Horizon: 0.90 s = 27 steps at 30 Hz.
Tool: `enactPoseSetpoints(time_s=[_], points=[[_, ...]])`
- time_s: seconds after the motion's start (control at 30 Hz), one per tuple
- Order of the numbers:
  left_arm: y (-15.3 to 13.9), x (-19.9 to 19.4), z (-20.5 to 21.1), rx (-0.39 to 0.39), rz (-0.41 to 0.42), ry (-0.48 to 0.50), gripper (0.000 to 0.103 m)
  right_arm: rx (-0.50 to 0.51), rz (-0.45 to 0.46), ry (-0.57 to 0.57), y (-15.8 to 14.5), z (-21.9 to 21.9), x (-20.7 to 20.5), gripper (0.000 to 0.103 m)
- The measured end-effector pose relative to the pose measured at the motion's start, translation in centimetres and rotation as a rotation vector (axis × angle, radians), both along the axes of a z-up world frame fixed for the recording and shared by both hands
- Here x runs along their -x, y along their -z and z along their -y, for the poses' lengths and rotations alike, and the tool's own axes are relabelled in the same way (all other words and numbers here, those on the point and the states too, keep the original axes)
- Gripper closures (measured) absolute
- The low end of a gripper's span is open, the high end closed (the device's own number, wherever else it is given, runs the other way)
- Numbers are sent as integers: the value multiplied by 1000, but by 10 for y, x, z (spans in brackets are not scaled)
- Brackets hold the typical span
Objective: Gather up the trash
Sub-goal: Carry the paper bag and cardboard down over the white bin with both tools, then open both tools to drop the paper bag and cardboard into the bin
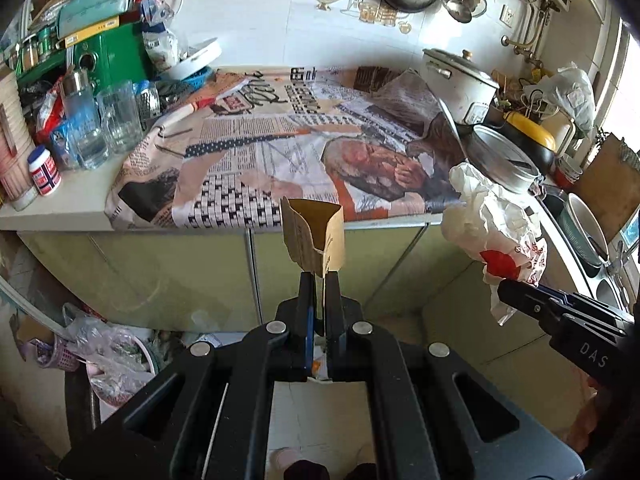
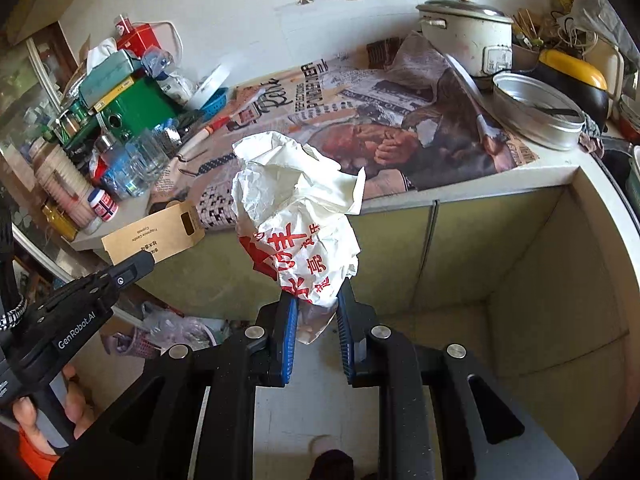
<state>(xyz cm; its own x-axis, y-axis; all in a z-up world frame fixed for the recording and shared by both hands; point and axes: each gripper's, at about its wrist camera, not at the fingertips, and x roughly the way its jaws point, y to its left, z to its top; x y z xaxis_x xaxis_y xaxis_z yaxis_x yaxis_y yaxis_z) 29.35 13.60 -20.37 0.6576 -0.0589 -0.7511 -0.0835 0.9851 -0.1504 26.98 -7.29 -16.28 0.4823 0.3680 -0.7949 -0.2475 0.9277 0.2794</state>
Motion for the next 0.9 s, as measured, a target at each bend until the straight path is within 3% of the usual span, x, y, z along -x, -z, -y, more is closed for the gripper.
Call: enactPoseSetpoints(time_s=[0.37,0.63,0.9], points=[[137,-25,28,-6,-129,-62,100,67,-160,-6,133,28,-23,86],[262,-36,27,4,-230,-117,100,120,-279,-55,265,21,-47,86],[358,-49,21,22,-297,-144,100,123,-395,-82,387,-4,-63,86]])
